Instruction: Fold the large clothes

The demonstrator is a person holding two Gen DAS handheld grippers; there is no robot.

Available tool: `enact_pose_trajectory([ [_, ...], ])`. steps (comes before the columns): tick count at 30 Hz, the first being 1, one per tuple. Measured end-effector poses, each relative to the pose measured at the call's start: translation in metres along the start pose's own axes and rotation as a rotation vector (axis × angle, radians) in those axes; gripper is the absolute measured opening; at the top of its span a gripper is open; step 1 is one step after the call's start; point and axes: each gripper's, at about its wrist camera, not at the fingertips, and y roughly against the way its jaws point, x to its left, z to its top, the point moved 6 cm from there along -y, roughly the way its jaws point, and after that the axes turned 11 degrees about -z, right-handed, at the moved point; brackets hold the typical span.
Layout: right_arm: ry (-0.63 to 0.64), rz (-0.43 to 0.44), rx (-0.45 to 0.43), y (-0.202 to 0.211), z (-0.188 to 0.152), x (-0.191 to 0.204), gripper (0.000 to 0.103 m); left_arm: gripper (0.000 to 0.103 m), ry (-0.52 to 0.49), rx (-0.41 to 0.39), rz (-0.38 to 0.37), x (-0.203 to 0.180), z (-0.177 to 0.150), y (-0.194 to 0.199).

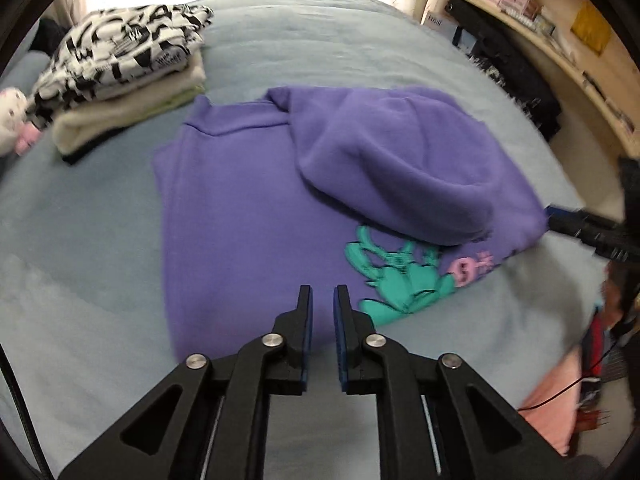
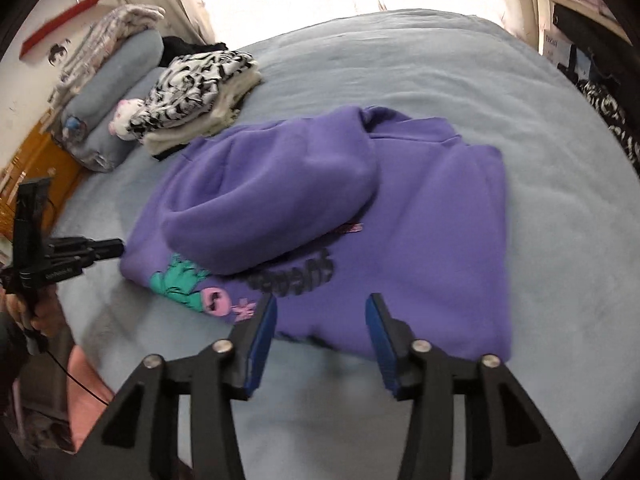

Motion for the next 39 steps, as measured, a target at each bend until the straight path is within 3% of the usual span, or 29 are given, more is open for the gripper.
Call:
enact_pose_trajectory([
  [4, -0.062, 0.105, 0.015, -0.007, -0.004, 0.015, 0.05, 0.031, 0.069, -0.02, -0.165, -0.01, 0.001, -0.006],
  [5, -0.076, 0.126, 0.018, -0.009, -0.004, 0.019, 0.05, 0.039, 0.081, -0.03, -0.196, -0.01, 0.003, -0.008],
  [7, -0.113, 0.176, 0.023, -0.015, -0.001, 0.027, 0.052, 0.054, 0.121, -0.074, -0.264, -0.01, 0.008, -0.01],
  [8, -0.13, 0.194, 0.029, -0.018, 0.0, 0.029, 0.052, 0.056, 0.137, -0.093, -0.289, -0.01, 0.011, -0.011],
  [13, -0.228, 0.308, 0.051, -0.036, 0.016, 0.042, 0.053, 0.056, 0.21, -0.147, -0.405, -0.005, 0.027, -0.027],
  [23, -0.383, 0.373, 0.116, -0.084, 0.039, 0.04, 0.054, 0.056, 0.256, -0.154, -0.459, 0.007, 0.051, -0.074],
  [25, -0.411, 0.388, 0.124, -0.092, 0.039, 0.039, 0.053, 0.054, 0.275, -0.149, -0.449, 0.008, 0.052, -0.083],
  [26, -0.414, 0.389, 0.119, -0.094, 0.039, 0.038, 0.053, 0.039, 0.283, -0.159, -0.436, 0.007, 0.054, -0.085],
  [27, -0.403, 0.375, 0.105, -0.094, 0.041, 0.04, 0.042, 0.028, 0.285, -0.172, -0.416, 0.006, 0.055, -0.085],
  [28, -0.378, 0.359, 0.083, -0.09, 0.044, 0.042, 0.023, 0.015, 0.288, -0.166, -0.369, 0.004, 0.057, -0.087],
  [31, -0.343, 0.311, 0.049, -0.078, 0.049, 0.048, 0.015, 0.011, 0.291, -0.156, -0.261, -0.007, 0.061, -0.08],
  [35, -0.38, 0.275, 0.05, -0.071, 0.037, 0.043, 0.013, 0.009, 0.275, -0.108, -0.142, -0.022, 0.051, -0.075],
  [39, -0.407, 0.207, 0.135, -0.102, 0.002, 0.037, 0.013, 0.01, 0.286, -0.012, -0.019, -0.022, 0.024, -0.112],
])
